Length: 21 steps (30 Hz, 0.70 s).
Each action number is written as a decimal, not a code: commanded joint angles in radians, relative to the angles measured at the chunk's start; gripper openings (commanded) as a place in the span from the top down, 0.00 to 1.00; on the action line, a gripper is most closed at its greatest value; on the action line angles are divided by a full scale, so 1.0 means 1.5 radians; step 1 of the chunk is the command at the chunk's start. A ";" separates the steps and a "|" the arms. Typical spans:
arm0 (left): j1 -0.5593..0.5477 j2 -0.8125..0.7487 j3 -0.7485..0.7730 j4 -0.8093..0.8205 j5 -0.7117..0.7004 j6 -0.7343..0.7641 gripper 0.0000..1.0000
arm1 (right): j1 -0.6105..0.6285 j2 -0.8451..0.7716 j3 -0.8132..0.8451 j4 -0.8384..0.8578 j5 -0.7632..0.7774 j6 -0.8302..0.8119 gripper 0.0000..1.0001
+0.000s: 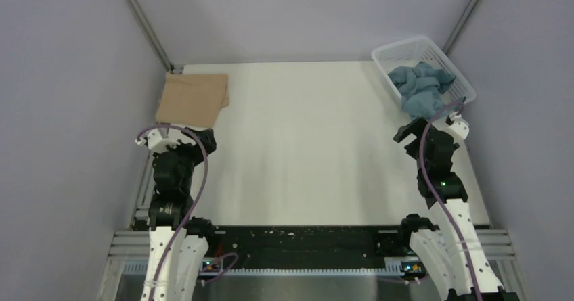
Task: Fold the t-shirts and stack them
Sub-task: Grab crumpled tshirt from bin with the right arm
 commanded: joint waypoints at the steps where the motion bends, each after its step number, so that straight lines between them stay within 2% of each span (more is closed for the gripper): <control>1: 0.001 -0.002 0.008 0.021 0.002 0.004 0.01 | -0.002 0.021 0.053 0.041 0.029 -0.010 0.01; 5: 0.001 -0.001 0.003 0.022 -0.004 0.002 0.01 | -0.002 0.059 0.050 0.164 0.092 -0.046 0.01; 9: 0.001 0.010 0.002 0.024 -0.005 0.002 0.01 | -0.003 0.172 0.141 0.195 0.076 -0.124 0.01; 13: 0.001 0.027 0.002 0.027 -0.004 0.002 0.01 | -0.013 0.354 0.333 0.117 0.076 -0.191 0.01; 18: 0.001 0.048 0.001 0.035 0.000 0.001 0.01 | -0.065 0.631 0.595 -0.045 0.079 -0.206 0.01; 21: 0.000 0.062 0.001 0.039 -0.004 0.002 0.01 | -0.087 0.763 0.728 -0.103 0.074 -0.199 0.01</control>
